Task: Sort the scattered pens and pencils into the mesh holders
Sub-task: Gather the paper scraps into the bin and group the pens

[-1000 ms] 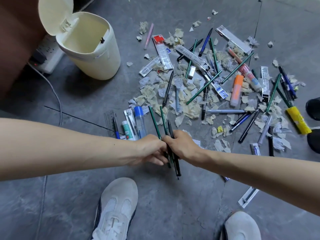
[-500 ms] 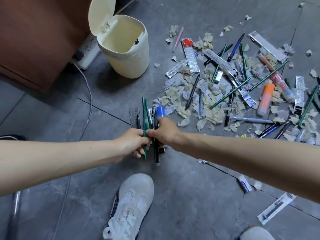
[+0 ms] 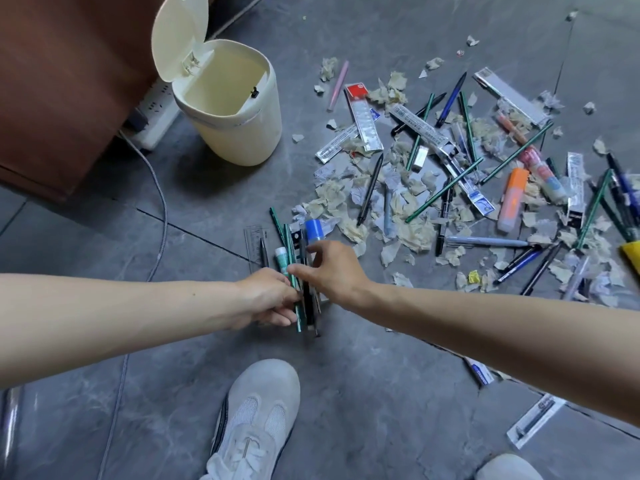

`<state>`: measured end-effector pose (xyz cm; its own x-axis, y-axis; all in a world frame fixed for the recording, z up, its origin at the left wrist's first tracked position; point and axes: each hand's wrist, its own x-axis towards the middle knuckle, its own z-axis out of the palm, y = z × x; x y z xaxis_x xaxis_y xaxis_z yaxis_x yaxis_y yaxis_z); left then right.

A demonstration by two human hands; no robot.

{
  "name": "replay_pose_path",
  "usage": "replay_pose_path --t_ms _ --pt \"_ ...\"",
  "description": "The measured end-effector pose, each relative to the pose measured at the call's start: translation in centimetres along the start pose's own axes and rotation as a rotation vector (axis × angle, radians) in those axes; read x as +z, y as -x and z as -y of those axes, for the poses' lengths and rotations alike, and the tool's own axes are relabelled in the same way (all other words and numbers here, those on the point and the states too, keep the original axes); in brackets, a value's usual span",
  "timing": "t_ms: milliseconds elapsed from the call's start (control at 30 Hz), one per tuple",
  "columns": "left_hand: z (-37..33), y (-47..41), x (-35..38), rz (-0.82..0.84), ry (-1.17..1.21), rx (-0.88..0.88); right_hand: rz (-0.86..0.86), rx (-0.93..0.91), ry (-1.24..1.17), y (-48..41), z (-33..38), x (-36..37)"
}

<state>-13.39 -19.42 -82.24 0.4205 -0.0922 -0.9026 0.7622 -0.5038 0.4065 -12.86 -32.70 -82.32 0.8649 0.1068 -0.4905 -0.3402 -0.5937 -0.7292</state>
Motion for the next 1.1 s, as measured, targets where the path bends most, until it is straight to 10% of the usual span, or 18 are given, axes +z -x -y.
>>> replay_pose_path --t_ms 133,367,833,1100 --pt "0.0 -0.1 0.6 -0.028 -0.028 -0.004 -0.225 0.106 0.024 -0.5 -0.4 -0.7" --pt "-0.4 -1.4 -0.1 -0.394 -0.474 0.243 -0.020 0.172 0.014 -0.3 -2.2 -0.3" --pt "-2.0 -1.9 -1.2 -0.453 -0.456 0.104 0.098 0.042 -0.298 0.1 -3.0 0.9" --pt "-2.1 -2.4 -1.0 -0.461 -0.533 0.064 0.041 -0.549 0.674 -4.4 -2.9 -1.1"
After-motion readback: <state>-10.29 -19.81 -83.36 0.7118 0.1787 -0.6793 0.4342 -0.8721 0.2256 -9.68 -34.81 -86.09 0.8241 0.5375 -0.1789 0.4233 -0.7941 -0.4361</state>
